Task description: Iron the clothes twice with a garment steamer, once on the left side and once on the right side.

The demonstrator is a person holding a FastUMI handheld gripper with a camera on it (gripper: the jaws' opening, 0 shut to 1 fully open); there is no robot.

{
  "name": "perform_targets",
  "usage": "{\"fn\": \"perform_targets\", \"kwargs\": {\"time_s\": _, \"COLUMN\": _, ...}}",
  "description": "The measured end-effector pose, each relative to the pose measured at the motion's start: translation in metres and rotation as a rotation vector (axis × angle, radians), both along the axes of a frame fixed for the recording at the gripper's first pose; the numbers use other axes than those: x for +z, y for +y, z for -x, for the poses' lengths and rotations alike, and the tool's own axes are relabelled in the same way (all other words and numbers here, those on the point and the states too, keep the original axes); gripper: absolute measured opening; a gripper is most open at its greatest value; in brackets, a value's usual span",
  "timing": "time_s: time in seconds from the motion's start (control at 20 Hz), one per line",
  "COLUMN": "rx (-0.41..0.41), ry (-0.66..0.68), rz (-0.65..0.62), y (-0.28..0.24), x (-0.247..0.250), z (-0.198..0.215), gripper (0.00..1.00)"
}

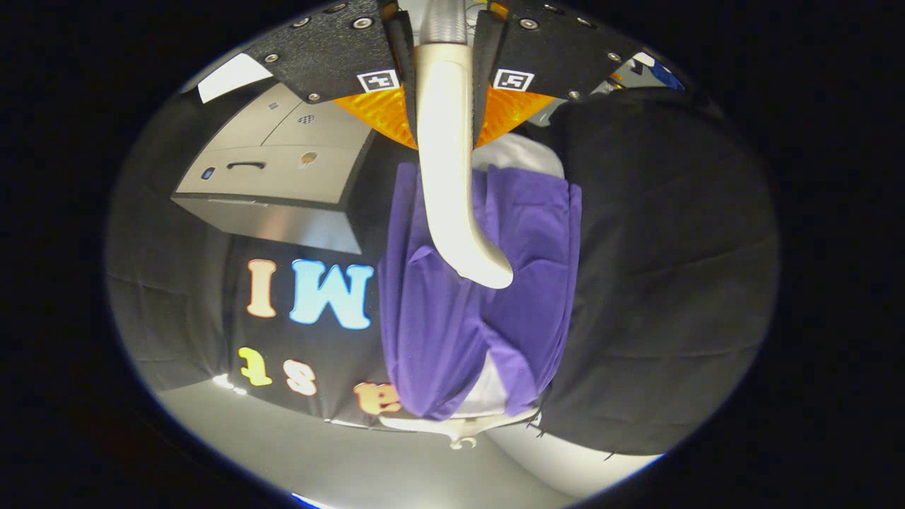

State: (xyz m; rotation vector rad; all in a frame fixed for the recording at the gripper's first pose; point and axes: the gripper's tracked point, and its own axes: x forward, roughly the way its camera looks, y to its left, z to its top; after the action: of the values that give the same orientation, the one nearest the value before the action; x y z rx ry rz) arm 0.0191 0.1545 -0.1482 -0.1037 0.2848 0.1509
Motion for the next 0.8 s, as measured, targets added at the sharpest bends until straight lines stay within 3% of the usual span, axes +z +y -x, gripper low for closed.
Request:
{"fn": "perform_targets", "kwargs": {"time_s": 0.4, "rx": -0.099, "ry": -0.321, "rz": -0.096, "y": -0.070, "x": 0.127, "z": 0.004, "gripper": 0.34}}
{"fn": "perform_targets", "kwargs": {"time_s": 0.8, "rx": -0.161, "ry": -0.421, "rz": -0.128, "y": -0.091, "x": 0.163, "z": 0.006, "gripper": 0.34}}
